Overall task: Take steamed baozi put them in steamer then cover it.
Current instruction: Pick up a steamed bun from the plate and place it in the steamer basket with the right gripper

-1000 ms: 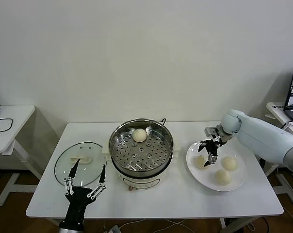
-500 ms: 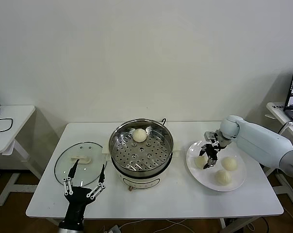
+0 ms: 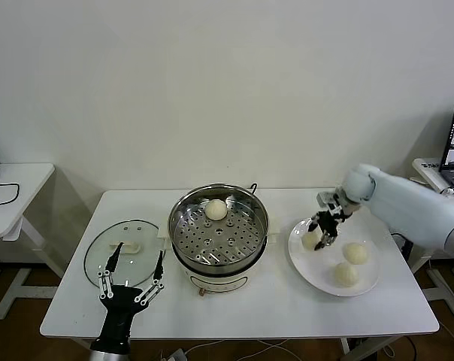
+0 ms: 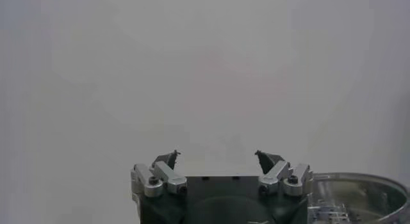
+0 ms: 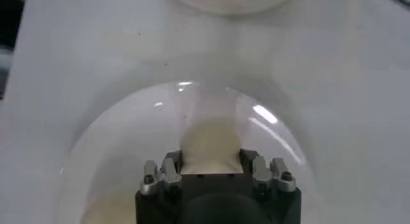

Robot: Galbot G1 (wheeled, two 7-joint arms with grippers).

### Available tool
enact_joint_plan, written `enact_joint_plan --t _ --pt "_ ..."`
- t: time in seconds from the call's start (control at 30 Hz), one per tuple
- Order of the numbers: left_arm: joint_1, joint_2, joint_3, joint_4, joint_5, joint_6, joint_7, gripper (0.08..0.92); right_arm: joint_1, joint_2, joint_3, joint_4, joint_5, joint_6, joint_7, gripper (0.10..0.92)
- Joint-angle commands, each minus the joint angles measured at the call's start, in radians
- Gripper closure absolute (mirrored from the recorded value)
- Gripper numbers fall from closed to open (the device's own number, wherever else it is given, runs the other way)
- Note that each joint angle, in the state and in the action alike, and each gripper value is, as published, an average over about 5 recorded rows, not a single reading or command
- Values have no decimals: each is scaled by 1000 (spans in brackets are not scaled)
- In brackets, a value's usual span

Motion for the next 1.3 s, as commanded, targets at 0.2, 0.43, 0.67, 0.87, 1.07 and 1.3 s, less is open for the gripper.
enact_joint_plan --t 0.2,0.43,0.67,0.87,1.07,1.3 --pt "-6 10 14 -6 -1 1 -4 177 470 177 -250 180 275 -80 -103 397" --pt "-16 14 16 -5 -6 7 -6 177 430 331 -266 207 418 -185 -5 397" --pt "-24 7 21 -1 -8 12 -7 177 341 523 -269 106 438 -237 73 406" --pt "-22 9 16 0 -12 7 -10 177 270 647 -287 -15 428 -244 104 414" --pt "-19 11 12 -1 -17 5 -11 177 214 711 -298 -98 419 -242 123 414" --pt "-21 10 11 -1 -18 5 -13 177 168 734 -299 -142 406 -240 134 414"
